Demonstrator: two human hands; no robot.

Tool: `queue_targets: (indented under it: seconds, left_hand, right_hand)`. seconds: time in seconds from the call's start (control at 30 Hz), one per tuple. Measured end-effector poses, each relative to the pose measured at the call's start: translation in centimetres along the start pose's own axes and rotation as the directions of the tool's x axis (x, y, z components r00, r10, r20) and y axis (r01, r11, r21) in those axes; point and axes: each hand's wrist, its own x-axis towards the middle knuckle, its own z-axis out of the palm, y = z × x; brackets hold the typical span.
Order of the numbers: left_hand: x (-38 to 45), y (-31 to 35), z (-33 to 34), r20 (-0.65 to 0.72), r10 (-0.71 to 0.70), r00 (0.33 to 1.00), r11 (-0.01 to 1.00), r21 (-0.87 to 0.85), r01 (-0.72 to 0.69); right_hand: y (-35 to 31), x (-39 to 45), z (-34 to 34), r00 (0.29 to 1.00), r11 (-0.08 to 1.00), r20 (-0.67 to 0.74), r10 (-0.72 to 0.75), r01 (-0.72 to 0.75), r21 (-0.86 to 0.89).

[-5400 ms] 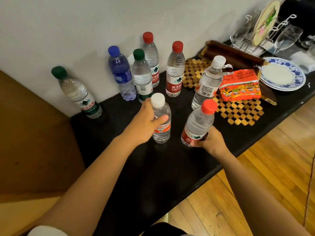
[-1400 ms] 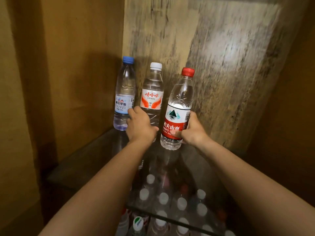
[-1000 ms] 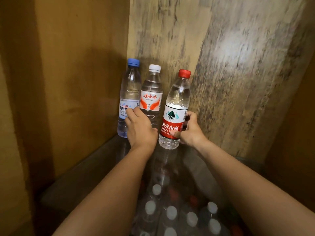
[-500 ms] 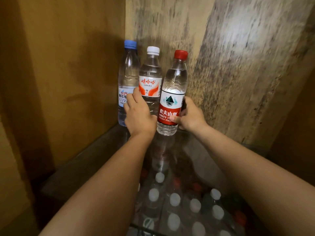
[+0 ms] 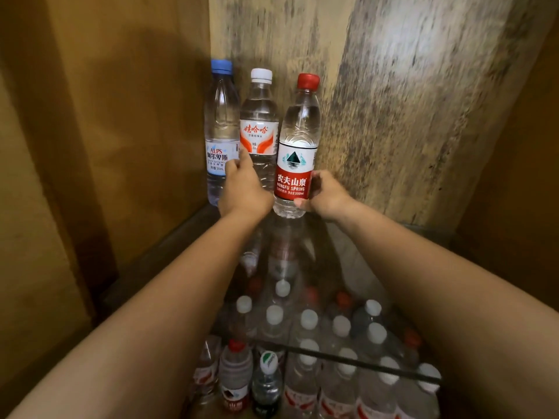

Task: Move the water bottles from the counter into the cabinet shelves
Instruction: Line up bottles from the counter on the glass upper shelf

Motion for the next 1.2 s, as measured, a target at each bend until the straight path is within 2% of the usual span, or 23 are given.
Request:
queue_targets:
  seconds: [0.1,0.2,0.3,0.37,0.43,0.6,0.67,0.73,0.9,1.07,1.2]
  left_hand:
    - [-1.2,0.1,-1.1,0.042,0.043,0.998,0.999,-0.005,-0.043]
    - [-3.4,1.0,-1.6,0.170,0.080,0.982,0.980,-0.195,-0.046]
    - [-6.1,2.3,-2.4,0.300,0.181,0.937,0.944,-0.320,-0.080]
    - [-8.0,2.8,-2.7,0.286,0.260,0.922,0.943,-0.280,-0.179]
    - [-10.2,2.9,-3.2,0.217,0.355,0.909,0.925,-0.222,-0.308]
    - [-17.9,2.3,-3.9,0.088,0.589,0.803,0.762,-0.390,-0.517]
    - [-20.9,1.9,-3.5,0.090,0.663,0.743,0.700,-0.428,-0.572]
    - [-23.5,1.5,-2.9,0.129,0.692,0.710,0.670,-0.478,-0.567]
    - [-29.0,0.0,1.1,0.320,0.741,0.590,0.652,-0.553,-0.519]
    - [-33.9,-0.9,6.4,0.515,0.652,0.556,0.750,-0.545,-0.375]
    - [-37.4,0.0,10.9,0.621,0.586,0.520,0.805,-0.521,-0.285]
  right_hand:
    - [0.3,-2.0,-0.7,0.997,0.999,0.071,0.004,-0.001,-0.035]
    - [0.0,-4.6,-1.1,0.984,0.996,0.179,-0.003,0.019,-0.086]
    - [-0.1,-6.9,-1.3,0.982,0.981,0.185,-0.046,0.079,-0.175]
    - [0.0,-9.0,-1.6,0.985,0.968,0.149,-0.092,0.123,-0.217]
    - [0.4,-11.3,-2.3,0.977,0.913,0.109,-0.186,0.212,-0.349]
    - [2.0,-18.9,-4.8,0.931,0.762,0.040,-0.363,0.322,-0.562]
    - [3.0,-22.0,-5.7,0.905,0.728,0.009,-0.425,0.348,-0.590]
    - [4.3,-25.1,-6.4,0.885,0.723,-0.025,-0.466,0.364,-0.587]
    - [9.7,-32.3,-7.3,0.916,0.790,-0.074,-0.393,0.295,-0.538]
    - [17.3,-37.6,-8.6,0.966,0.873,-0.145,-0.212,0.121,-0.472]
    - [23.6,-40.5,-11.1,0.977,0.887,-0.209,-0.039,-0.062,-0.458]
